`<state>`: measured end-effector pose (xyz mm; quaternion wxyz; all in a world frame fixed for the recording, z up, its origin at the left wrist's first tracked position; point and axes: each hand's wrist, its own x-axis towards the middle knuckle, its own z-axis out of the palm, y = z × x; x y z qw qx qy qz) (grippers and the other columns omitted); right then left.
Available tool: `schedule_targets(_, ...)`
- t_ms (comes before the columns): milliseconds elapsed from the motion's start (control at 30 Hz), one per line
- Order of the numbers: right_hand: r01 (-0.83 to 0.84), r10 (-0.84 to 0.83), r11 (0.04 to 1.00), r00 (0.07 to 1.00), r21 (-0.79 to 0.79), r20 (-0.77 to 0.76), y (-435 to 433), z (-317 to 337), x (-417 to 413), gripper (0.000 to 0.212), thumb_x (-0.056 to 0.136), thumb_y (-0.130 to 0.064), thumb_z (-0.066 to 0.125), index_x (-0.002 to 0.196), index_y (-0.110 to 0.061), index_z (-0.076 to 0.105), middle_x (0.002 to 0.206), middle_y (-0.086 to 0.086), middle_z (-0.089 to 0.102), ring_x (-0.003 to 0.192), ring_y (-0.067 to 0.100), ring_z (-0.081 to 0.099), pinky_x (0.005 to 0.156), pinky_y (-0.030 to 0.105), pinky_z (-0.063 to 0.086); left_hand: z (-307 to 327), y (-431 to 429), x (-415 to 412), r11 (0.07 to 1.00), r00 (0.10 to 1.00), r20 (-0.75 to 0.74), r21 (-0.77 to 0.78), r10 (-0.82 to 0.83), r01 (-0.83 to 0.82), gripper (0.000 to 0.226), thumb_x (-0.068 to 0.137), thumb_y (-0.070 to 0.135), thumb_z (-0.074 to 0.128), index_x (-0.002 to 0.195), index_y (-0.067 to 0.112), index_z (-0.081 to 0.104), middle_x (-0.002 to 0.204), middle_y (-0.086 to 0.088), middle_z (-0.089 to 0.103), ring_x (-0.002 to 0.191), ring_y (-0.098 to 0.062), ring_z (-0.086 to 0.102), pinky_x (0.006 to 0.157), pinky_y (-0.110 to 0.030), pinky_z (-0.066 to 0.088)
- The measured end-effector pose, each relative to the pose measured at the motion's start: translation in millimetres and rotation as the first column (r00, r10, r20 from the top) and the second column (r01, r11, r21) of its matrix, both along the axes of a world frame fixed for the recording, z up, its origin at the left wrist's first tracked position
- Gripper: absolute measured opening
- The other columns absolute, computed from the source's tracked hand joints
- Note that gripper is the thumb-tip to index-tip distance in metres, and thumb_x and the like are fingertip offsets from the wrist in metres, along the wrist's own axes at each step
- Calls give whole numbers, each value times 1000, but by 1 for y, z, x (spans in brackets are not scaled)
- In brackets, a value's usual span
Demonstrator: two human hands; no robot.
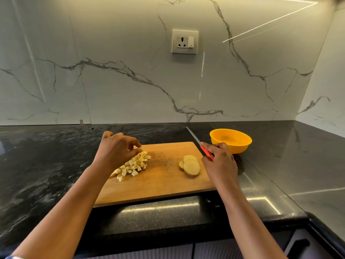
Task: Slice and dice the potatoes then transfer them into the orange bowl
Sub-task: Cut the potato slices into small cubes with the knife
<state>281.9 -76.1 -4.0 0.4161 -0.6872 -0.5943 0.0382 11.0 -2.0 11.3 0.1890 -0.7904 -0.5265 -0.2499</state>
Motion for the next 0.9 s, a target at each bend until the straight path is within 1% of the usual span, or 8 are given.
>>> schedule_targets(233, -40, 35, 999, 990, -32, -137, -3, -10, 5, 43, 92, -19, 59, 131, -35, 56, 108, -7, 42, 97, 7, 42, 78, 22, 34, -2, 3, -6, 989, 970, 202, 75, -138, 125, 19, 79, 29, 73, 99, 28, 73, 77, 10, 72, 68, -7, 64, 77, -41, 53)
schedule_targets(333, -40, 34, 999, 988, -36, -153, -5, -11, 5, 43, 92, -19, 58, 132, -34, 55, 109, -8, 41, 96, 5, 40, 78, 20, 32, 4, -4, -4, 986, 919, 359, 95, -162, 137, 16, 75, 32, 76, 89, 23, 74, 71, 8, 70, 62, -3, 62, 62, -24, 52)
schedule_targets(400, -36, 29, 998, 989, -44, -147, -6, -11, 4, 43, 93, -20, 58, 133, -35, 54, 109, -9, 39, 96, 4, 38, 78, 20, 32, 5, -5, -5, 986, 876, 451, 80, -169, 149, 15, 76, 30, 74, 89, 22, 73, 73, 7, 69, 66, -5, 63, 59, -23, 52)
schedule_targets(500, -41, 32, 997, 990, -62, -136, -7, -11, 3, 44, 93, -21, 58, 134, -35, 53, 110, -10, 39, 95, 3, 38, 77, 20, 31, 3, -3, -8, 975, 874, 438, 31, -210, 219, 21, 78, 16, 74, 98, 19, 71, 88, 4, 70, 76, -6, 63, 66, -15, 50)
schedule_targets(567, -41, 32, 997, 991, -67, -131, -7, -11, 2, 44, 93, -21, 58, 134, -36, 53, 110, -10, 38, 95, 3, 37, 76, 20, 31, 1, -3, -6, 973, 881, 422, 18, -216, 230, 18, 79, 16, 72, 98, 16, 71, 84, 3, 71, 71, -1, 63, 64, -10, 50)
schedule_targets(667, -36, 27, 997, 992, -72, -126, -8, -10, 0, 44, 93, -21, 58, 134, -35, 53, 110, -9, 38, 96, 3, 37, 77, 20, 31, 1, -4, -2, 978, 896, 392, 79, -208, 192, 15, 82, 25, 69, 93, 14, 72, 71, 2, 70, 57, -4, 62, 58, -22, 53)
schedule_targets(767, -36, 26, 996, 991, -78, -131, -9, -9, 0, 45, 93, -20, 59, 135, -35, 53, 110, -9, 37, 97, 3, 35, 78, 20, 31, -2, 0, 1, 976, 917, 332, 78, -220, 205, 23, 81, 11, 71, 105, 12, 70, 89, -2, 72, 75, -11, 66, 71, -27, 55)
schedule_targets(900, -43, 33, 996, 990, -76, -137, -12, -9, 1, 45, 93, -20, 58, 135, -35, 52, 110, -9, 36, 96, 3, 34, 79, 19, 30, -2, -3, 2, 974, 877, 430, 29, -214, 224, 22, 79, 8, 73, 101, 11, 70, 89, 3, 70, 78, -6, 64, 75, -13, 47)
